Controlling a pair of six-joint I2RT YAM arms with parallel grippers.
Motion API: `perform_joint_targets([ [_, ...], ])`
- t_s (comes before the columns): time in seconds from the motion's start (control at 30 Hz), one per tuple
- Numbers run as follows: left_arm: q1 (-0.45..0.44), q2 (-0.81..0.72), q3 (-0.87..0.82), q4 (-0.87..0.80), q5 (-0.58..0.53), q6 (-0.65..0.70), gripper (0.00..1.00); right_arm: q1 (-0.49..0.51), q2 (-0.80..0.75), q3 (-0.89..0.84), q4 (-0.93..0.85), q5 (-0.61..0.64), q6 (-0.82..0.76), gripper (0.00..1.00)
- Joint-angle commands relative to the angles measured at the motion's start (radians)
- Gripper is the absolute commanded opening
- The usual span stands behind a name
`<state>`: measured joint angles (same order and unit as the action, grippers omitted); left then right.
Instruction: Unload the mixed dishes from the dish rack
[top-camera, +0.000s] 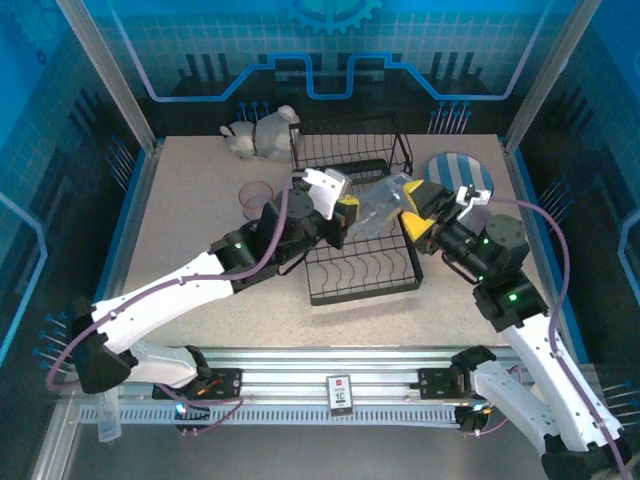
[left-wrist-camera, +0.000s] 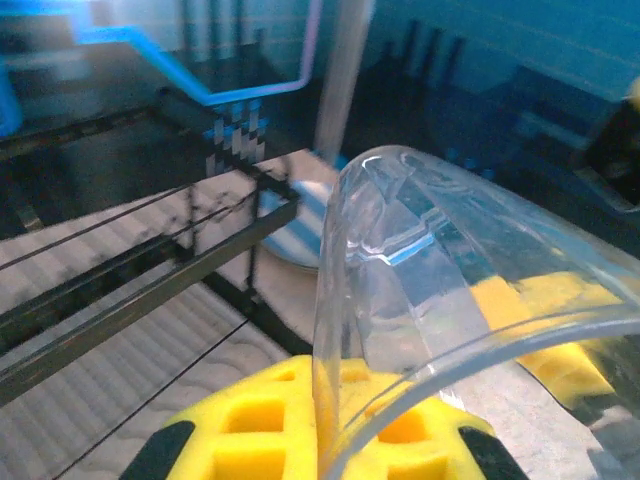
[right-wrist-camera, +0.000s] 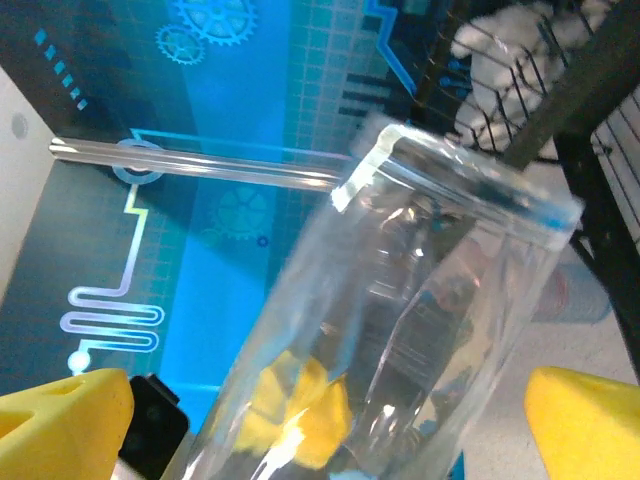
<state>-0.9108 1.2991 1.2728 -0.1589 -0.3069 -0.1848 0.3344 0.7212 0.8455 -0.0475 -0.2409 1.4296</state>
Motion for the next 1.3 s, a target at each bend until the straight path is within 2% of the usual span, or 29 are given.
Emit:
perform_joint_targets([
  [0.0,0.045,-0.105,0.13,-0.299,-0.186,-0.184,0.0,-0.006,-0.012,0.124,-0.084,0.072,-0.27,1.0],
  [0.07,0.112,-0.111,0.238,-0.518,-0.185,-0.274,0.0,0.006,-0.016,0.163,-0.142,0.124,-0.37,1.0],
  [0.2,0.313,-0.084,0.46,-0.928,-0.071,-0.403,0.0,0.052,0.009,0.255,-0.259,0.206,-0.588,1.0],
  [0.4,0.53,0.105,0.832,-1.369,0.035,-0.353,0.0,0.195,0.06,0.32,-0.345,0.351,-0.843,1.0],
  [0.47,0.575,0.171,0.905,-1.418,0.08,-0.308,0.0,0.227,0.072,0.32,-0.338,0.371,-0.881,1.0],
  [0.57,0.651,0.285,1.016,-1.475,0.229,-0.259,0.0,0.245,0.085,0.316,-0.33,0.365,-0.91,1.0],
  [0.63,0.668,0.315,1.014,-1.455,0.266,-0.257,0.0,0.25,0.087,0.314,-0.331,0.366,-0.924,1.0],
  [0.93,0.67,0.449,1.084,-1.458,0.218,-0.24,0.0,0.26,0.081,0.32,-0.365,0.368,-0.998,1.0],
  [1.17,0.67,0.469,1.022,-1.448,0.15,-0.228,0.0,0.26,0.046,0.263,-0.323,0.376,-0.977,1.0],
  [1.27,0.67,0.483,1.017,-1.433,0.156,-0.228,0.0,0.261,0.044,0.26,-0.319,0.359,-0.986,1.0],
])
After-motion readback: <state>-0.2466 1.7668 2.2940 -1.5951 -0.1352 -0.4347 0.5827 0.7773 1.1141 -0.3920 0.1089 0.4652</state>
